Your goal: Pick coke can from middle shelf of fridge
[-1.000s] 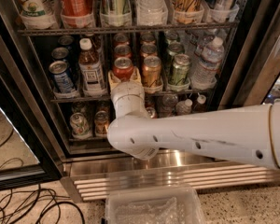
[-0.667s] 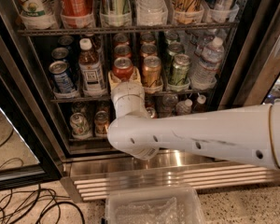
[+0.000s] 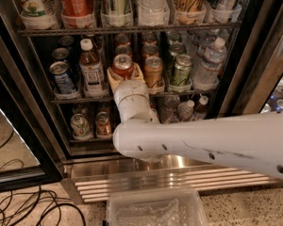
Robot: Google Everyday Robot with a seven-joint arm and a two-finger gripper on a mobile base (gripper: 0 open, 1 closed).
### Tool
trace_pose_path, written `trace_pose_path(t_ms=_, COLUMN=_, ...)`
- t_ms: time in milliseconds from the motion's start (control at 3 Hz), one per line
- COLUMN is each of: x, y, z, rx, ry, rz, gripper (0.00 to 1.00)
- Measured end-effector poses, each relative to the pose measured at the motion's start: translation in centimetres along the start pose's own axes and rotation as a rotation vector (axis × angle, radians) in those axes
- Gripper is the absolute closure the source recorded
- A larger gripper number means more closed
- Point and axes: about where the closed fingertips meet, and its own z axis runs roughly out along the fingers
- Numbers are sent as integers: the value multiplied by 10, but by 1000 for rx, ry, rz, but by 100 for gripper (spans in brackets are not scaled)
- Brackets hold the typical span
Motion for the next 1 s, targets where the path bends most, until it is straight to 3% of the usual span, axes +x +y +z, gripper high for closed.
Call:
trace_pose_path(t_ms=333, x=-18, y=6, z=-8, rx=-70, ry=-44, rz=12, gripper=100)
trace_pose_path(t_ms=667, x=-32, y=9, z=-19, rx=-172, ry=-49, rz=43, gripper=100)
trace_pose_path(t_ms=1000, x=-31, y=8, z=-30, rx=-281, ry=0, rz=69, gripper=100)
